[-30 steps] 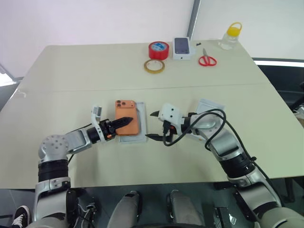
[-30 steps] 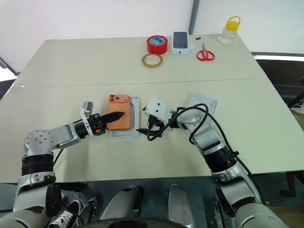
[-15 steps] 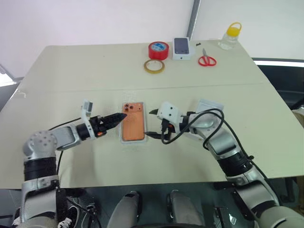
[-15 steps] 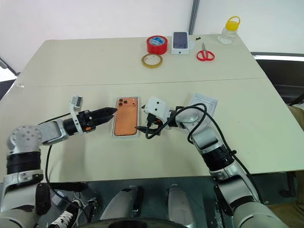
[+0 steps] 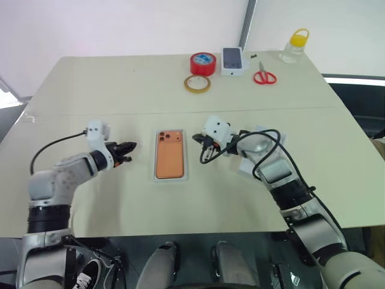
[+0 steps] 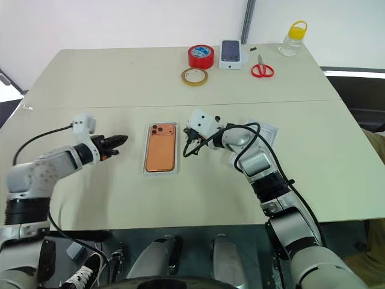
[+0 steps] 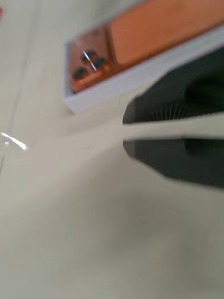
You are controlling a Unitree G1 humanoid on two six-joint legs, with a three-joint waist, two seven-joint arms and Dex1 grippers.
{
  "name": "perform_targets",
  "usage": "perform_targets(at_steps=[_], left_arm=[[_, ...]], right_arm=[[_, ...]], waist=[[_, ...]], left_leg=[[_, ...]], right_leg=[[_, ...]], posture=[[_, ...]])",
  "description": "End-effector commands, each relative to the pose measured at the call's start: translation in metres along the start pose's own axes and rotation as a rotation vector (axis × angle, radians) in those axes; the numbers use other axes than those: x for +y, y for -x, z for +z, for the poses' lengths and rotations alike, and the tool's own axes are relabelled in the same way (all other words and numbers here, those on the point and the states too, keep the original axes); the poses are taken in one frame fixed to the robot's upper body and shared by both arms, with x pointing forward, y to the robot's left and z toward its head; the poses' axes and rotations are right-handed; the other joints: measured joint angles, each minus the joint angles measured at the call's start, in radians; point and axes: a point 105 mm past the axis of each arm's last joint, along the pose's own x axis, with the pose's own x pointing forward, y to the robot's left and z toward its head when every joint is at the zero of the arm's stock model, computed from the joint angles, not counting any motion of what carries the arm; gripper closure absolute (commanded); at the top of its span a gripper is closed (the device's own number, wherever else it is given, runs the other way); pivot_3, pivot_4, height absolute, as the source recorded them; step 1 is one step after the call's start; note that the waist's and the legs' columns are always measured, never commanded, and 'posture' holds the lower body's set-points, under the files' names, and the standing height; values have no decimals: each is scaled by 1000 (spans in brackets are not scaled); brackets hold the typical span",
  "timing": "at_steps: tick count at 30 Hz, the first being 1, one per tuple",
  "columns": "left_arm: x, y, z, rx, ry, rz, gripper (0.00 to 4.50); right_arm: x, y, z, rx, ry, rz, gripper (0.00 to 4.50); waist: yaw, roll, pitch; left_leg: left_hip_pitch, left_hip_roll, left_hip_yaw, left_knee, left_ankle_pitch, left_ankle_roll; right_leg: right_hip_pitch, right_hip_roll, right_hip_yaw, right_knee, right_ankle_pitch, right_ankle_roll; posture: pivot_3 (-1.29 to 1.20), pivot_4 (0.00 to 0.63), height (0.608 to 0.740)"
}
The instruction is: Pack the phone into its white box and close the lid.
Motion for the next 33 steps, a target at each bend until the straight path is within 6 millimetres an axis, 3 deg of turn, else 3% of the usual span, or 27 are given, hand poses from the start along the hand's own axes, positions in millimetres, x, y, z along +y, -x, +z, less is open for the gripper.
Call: perform_targets(at_steps=[1,6,9,14,19,23,33], left_arm=[[-16,-11,2,-5,-168,-20,4485],[-51,-25,-23,93,-196,-153,4485],[-75,-28,-40,174,-183,-257,4485],[-113,-41,-39,172,-145,-381,4485],[-164,-69,-29,133,-184,-508,4485],[-191,-81,-25,128,-203,-581,4485],[-246,-84,-33,129,-220,-753,4485]], right_arm=[[12,-5,3,-6,84,44,4500],[28,-8,-7,38,150,112,4500],[32,-6,1,-4,121,136,4500],[30,5,-1,1,102,154,4500],[19,36,-26,93,107,131,4500],[12,58,-40,149,100,107,4500],[17,107,-69,250,52,93,4500]], waist=[[2,0,0],[13,0,0],[18,1,0],[25,1,0],[65,2,-1],[74,1,-1],[84,1,-1]], left_leg=[[0,0,0,0,0,0],[0,0,0,0,-1,2],[0,0,0,0,-1,2],[1,-1,-1,1,-1,3],[2,-3,-3,6,-2,4],[1,-5,-3,10,-5,8],[1,-7,-3,11,-6,10]], right_leg=[[0,0,0,0,0,0],[0,0,0,0,0,0],[1,0,0,0,0,0],[4,0,-1,-2,0,0],[8,0,-5,-4,-1,1],[13,-2,-6,-6,-2,4],[15,-7,-7,-7,-4,6]], posture=[[0,150,740],[0,150,740],[0,150,740],[0,150,740],[0,150,740],[0,150,740],[0,150,740]])
